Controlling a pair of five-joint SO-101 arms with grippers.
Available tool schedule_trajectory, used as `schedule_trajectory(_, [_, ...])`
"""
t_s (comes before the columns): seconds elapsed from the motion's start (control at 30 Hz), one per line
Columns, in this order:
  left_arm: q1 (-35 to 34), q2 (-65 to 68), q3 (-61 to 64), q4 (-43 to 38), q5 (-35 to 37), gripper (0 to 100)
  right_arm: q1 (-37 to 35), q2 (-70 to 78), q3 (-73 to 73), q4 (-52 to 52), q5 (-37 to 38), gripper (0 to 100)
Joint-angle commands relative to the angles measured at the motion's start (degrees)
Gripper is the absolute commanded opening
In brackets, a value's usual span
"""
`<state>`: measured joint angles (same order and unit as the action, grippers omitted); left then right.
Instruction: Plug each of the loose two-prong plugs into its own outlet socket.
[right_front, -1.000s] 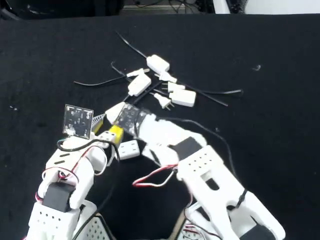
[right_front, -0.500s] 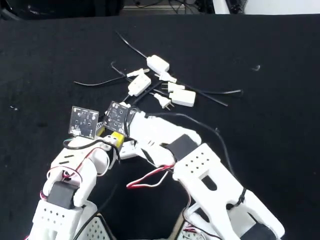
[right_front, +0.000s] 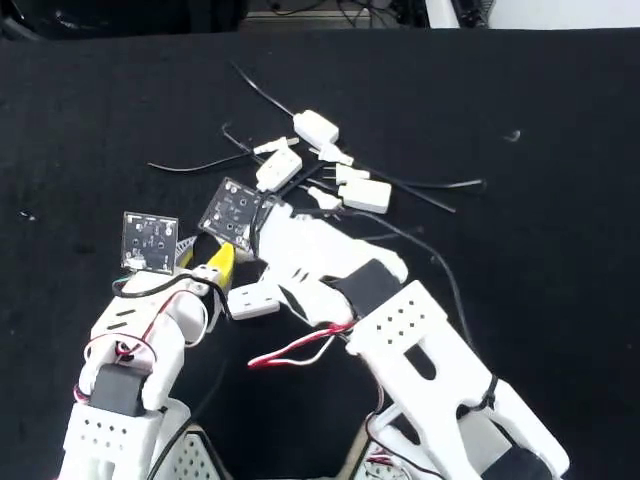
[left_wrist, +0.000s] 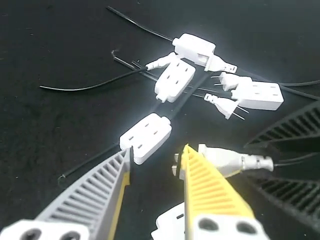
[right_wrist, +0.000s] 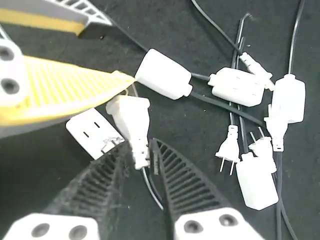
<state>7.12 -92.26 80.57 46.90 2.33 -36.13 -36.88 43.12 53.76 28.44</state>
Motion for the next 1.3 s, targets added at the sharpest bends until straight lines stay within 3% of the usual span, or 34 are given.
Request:
schedule_trajectory(0.0, [-0.5,0.3,-0.2,0.1,-0.4,17,-0.7,-0.4,-4.4,0.1,-0.8,1.1])
schedule_trajectory(0.5, [-0.8,0.2,-0.8,0.0,-0.4,17,-0.8,-0.4,-3.2,1.6,-0.8,1.1])
schedule_trajectory(0.9, [-0.7,0.2,-0.9,-1.6,0.1,17,-6.9,-10.6,0.4,4.7,-6.3,1.1])
schedule_trajectory(1.27, [-0.7,0.2,0.4,-1.6,-0.3,17,-5.3,-12.4,1.2,5.2,-6.4,1.1])
